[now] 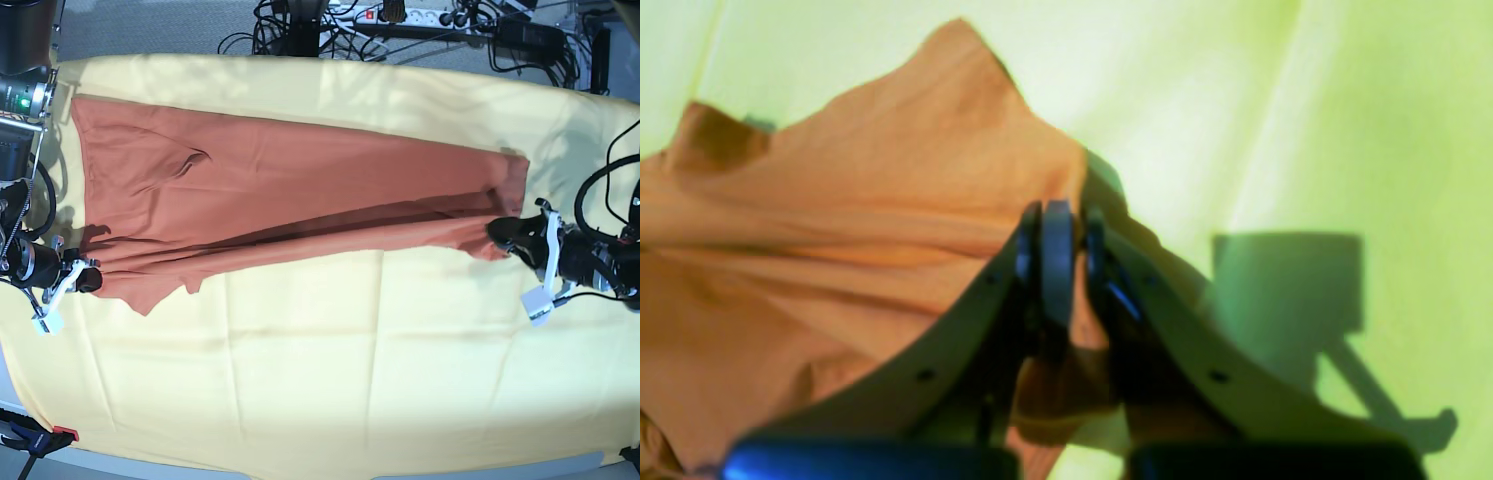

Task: Fold the T-shirt properly
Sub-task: 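Lift the hem corner with the left gripper and fold it toward the collar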

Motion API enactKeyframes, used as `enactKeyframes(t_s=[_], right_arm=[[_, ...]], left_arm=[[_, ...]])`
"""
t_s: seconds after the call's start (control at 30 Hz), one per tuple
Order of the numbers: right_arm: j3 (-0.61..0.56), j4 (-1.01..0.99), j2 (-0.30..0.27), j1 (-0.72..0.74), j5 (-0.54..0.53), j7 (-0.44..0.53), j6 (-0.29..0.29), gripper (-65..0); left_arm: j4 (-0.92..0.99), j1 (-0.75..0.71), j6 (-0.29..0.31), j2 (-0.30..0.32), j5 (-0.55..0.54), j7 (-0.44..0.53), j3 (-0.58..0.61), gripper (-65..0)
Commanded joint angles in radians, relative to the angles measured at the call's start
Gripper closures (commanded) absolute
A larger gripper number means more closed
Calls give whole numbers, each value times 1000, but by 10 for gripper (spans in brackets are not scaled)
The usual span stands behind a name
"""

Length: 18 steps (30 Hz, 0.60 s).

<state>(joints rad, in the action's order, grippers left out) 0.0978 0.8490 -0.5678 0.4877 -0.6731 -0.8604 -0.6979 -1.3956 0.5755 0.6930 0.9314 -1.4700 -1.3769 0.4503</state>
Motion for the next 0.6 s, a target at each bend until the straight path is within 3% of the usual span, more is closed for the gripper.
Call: enactKeyframes(t_s=[0.0,0.17,0.57], right_arm=[[6,16,-28,31,-30,-3,0,0],[5,16,-31,31,-147,-113,0,0],[6,16,-32,31,-130,-129,0,0]], left_arm=[[-11,10,5,27,-14,-1,-13,0],[-11,-45,5,48,-14,-2,-13,0],[-11,-153,5,49,-14,-19,-13,0]])
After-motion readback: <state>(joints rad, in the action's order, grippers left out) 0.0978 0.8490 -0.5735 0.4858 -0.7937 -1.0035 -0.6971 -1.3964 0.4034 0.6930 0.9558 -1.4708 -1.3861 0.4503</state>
